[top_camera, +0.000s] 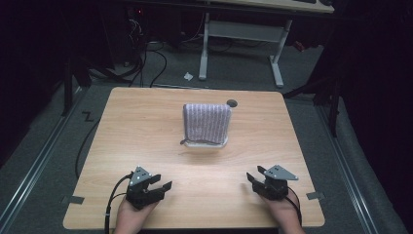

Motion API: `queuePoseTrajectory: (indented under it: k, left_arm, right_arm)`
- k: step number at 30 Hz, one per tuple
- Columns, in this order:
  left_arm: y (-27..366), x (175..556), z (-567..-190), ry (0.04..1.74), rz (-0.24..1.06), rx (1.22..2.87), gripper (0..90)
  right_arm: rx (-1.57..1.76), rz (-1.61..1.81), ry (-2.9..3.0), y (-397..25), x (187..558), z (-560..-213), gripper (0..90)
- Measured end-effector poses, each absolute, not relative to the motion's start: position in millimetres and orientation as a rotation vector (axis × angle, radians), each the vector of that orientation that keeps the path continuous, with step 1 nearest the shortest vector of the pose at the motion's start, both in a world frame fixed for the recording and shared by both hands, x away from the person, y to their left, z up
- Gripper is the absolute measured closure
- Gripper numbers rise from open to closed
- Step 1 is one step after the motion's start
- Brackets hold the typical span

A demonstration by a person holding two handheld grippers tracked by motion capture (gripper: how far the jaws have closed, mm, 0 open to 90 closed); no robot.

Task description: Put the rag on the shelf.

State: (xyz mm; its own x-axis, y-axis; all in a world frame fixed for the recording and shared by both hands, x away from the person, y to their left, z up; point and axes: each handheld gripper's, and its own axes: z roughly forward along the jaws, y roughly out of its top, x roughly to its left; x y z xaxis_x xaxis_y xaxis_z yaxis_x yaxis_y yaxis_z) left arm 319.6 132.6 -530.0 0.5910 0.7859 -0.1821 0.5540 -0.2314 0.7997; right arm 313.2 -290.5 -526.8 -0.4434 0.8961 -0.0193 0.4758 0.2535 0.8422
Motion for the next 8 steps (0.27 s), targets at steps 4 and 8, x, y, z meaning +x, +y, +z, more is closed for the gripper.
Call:
queuePoseTrajectory:
  k: [4, 8]
  left_arm:
    - [130.9, 326.8, -531.3, 1.069, 0.318, 1.909, 41.4]
    - [133.3, 328.4, -533.1, 1.069, 0.308, 1.896, 37.8]
  right_arm:
    - [1.248, 1.1, 2.02, -288.9, 317.5, -527.5, 45.2]
    - [1.252, 1.097, 2.031, -289.1, 320.7, -531.9, 44.0]
